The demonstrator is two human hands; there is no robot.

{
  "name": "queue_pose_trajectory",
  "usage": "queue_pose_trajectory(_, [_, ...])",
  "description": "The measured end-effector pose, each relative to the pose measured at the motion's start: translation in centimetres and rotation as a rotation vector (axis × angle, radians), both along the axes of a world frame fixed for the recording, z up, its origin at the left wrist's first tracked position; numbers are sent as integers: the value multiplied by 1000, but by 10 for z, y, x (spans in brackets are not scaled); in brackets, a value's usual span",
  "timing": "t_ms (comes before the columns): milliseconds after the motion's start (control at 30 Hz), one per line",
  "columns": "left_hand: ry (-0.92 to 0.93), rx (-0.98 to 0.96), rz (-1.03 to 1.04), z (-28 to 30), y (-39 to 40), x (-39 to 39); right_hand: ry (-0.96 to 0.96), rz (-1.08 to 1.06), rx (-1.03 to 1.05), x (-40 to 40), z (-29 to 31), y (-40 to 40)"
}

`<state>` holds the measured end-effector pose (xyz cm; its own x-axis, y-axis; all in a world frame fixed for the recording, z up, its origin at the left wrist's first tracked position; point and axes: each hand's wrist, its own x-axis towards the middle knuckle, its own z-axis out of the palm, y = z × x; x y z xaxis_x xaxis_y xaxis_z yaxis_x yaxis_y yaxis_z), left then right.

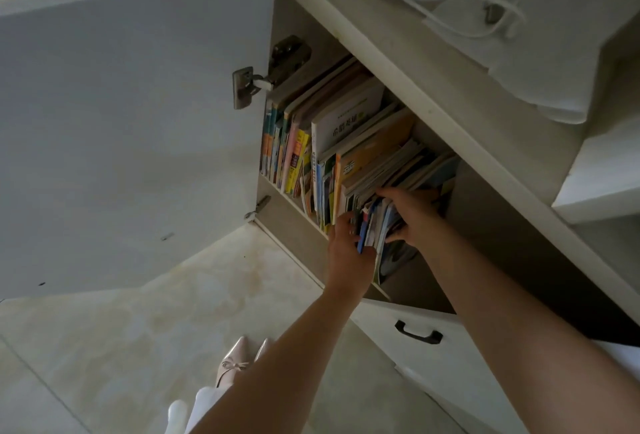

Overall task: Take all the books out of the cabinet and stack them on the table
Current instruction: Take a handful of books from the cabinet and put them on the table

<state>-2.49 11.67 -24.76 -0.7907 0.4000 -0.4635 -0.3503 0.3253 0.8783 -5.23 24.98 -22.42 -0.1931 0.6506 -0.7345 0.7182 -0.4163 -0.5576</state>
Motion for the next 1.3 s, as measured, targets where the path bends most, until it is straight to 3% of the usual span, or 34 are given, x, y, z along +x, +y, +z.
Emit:
queue_pose_trajectory(200, [85, -52, 29, -7, 9, 15, -32, 55, -8, 5, -41, 23])
queue_pose_trajectory(467, [164, -40, -75, -24, 19, 29, -24, -23, 47, 10, -3, 4])
queue_pose_trajectory(833, [351, -37, -247, -64, 32, 27, -17, 155, 98, 39, 4, 1])
queue_pose_trajectory(1167, [513, -91, -88, -69, 30, 50, -10, 188, 123, 45, 13, -17])
queue_pose_trajectory(1300, [574, -69, -46, -59, 2, 56, -6, 53, 10, 50, 21, -35])
